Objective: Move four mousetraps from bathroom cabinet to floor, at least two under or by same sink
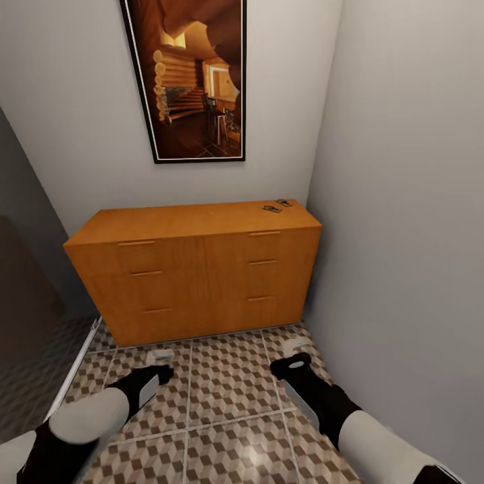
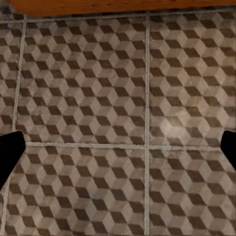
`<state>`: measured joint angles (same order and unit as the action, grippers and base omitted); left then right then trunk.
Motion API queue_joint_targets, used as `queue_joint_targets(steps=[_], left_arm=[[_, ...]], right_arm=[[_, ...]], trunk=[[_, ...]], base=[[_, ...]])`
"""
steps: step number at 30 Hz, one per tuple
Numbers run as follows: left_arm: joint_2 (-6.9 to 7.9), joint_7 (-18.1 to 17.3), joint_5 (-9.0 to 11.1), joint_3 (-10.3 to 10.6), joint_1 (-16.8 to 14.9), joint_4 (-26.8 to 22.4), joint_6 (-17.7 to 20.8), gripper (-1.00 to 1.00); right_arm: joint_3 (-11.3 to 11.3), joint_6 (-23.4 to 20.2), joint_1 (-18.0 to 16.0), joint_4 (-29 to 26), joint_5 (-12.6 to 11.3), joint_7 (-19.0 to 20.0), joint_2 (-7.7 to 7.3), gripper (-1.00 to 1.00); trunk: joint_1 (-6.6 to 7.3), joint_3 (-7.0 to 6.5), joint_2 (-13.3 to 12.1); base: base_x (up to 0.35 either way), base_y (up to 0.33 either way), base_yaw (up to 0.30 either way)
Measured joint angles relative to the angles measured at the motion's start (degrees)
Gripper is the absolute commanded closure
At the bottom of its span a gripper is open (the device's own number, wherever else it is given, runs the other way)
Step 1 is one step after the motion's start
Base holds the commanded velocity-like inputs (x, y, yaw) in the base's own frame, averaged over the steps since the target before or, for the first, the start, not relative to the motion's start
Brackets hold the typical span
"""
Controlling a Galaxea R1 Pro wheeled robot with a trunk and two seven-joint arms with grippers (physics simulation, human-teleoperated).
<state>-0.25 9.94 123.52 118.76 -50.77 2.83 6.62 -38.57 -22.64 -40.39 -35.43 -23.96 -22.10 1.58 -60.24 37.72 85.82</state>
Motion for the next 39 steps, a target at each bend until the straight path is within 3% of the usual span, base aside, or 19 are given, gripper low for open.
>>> queue_joint_targets(steps=[2,3,6,12,14,20,29,39], left_arm=[[-0.48,0.0,0.0,0.0,-2.7,0.0,2.6,-1.00],[-0.87,0.0,-0.1,0.0,-4.9,0.0,4.8,-1.00],[-1.48,0.0,-0.1,0.0,-8.3,0.0,7.3,-1.00],[-2.72,0.0,-0.1,0.0,-13.8,0.0,11.7,-1.00],[-3.09,0.0,-0.1,0.0,-16.4,0.0,15.2,-1.00],[-3.39,-0.3,-0.1,0.1,-22.1,0.0,24.2,-1.00],[-4.21,-2.3,0.9,-0.6,-30.3,-0.5,30.5,-1.00],[-4.74,-3.8,2.2,-0.9,-38.0,-0.6,38.3,-1.00]], right_arm=[[1.3,-5.4,-0.3,-6.6,0.0,0.0,-1.10,-1.00],[3.2,-10.5,-0.5,-12.3,0.0,-0.1,-2.11,-1.00],[7.2,-17.7,-0.7,-20.7,0.0,-0.1,-3.18,-1.00],[15.4,-28.0,-1.0,-31.3,0.3,-0.2,-3.91,-1.00],[17.9,-30.7,-1.2,-33.7,0.5,-0.3,-4.05,-1.00],[20.0,-33.2,-4.2,-35.7,1.5,-1.5,-4.17,-1.00],[20.5,-34.3,-10.6,-36.1,1.7,-4.2,-4.03,-1.00],[20.6,-34.7,-17.0,-36.0,1.7,-4.6,-4.11,-1.00]], trunk=[[0.00,0.01,0.0],[0.00,0.00,0.0],[0.00,0.01,0.0],[0.00,0.01,0.0],[0.00,0.01,0.0],[0.00,0.00,0.0],[0.00,0.00,0.0],[0.00,0.01,0.0]], base=[[0.000,0.000,0.000],[0.000,0.000,0.000],[0.000,0.000,0.000],[0.000,0.000,0.000],[0.000,0.000,0.000],[0.000,0.000,0.000],[0.000,0.000,0.000],[0.000,0.000,0.000]])
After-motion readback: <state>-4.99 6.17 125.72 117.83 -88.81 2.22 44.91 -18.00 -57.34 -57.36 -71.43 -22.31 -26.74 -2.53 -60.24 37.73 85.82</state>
